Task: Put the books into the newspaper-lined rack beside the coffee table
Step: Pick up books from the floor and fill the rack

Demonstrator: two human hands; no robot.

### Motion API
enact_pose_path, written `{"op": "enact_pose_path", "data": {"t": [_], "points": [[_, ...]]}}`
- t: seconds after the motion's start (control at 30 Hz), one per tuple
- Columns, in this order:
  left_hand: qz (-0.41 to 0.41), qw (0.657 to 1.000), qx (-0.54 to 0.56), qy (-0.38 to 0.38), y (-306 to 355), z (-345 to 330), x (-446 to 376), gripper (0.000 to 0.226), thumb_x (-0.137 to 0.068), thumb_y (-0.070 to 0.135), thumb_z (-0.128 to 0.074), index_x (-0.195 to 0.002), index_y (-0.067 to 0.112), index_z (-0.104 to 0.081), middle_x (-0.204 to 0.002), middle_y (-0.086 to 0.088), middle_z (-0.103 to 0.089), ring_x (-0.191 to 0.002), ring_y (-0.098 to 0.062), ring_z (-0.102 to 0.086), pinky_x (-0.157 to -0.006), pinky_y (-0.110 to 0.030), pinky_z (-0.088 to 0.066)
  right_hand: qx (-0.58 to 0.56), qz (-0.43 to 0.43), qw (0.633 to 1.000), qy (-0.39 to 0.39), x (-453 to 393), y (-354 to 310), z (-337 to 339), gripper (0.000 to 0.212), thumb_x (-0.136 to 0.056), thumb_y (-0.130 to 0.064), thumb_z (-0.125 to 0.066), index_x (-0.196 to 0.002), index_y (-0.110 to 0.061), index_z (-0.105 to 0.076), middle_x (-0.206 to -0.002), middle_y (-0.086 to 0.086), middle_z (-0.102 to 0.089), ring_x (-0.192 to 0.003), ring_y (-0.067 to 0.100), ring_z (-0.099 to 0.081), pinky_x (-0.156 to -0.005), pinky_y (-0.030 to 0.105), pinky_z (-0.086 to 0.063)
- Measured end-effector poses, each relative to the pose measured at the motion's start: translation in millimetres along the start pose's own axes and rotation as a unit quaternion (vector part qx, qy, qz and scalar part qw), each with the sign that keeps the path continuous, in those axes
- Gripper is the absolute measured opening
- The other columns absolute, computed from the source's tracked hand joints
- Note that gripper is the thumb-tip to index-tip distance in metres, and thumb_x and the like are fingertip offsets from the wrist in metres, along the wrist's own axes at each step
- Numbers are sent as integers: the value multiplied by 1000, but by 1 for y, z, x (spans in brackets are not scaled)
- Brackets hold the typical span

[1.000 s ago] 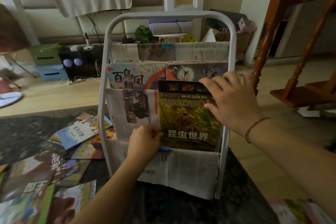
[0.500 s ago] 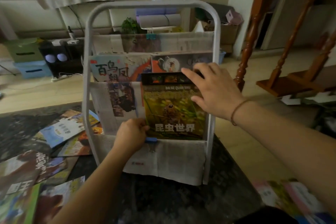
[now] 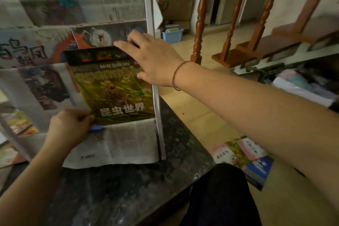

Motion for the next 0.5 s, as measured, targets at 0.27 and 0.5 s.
{"op": "enact_pose_path", "data": {"t": [0.27, 0.5], "points": [[11, 1000, -3, -18, -8, 6, -3, 15, -95, 33, -59, -102, 25, -71, -96, -6, -69, -80, -19, -62, -72, -39, -52, -4, 18, 1000, 2, 8, 2, 5, 83, -87, -38, -63, -153, -14, -19, -150, 7, -32, -134, 25, -35, -102, 37, -43], [-42, 985, 21, 164, -36, 37, 43, 24, -89, 18, -69, -111, 11, -72, -103, -8, -74, -92, -22, -69, -80, -26, -46, -82, 56, 975, 201, 10, -72, 46, 62, -84, -38, -61, -135, -6, -51, -138, 17, -47, -128, 37, -41, -108, 48, -34]]}}
Point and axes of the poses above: each hand's wrist, its own x-axis away from the middle knuckle, its own z-axis out of the back of the hand, y = z × x, the point moved 5 cm from there along -x, towards the middle knuckle
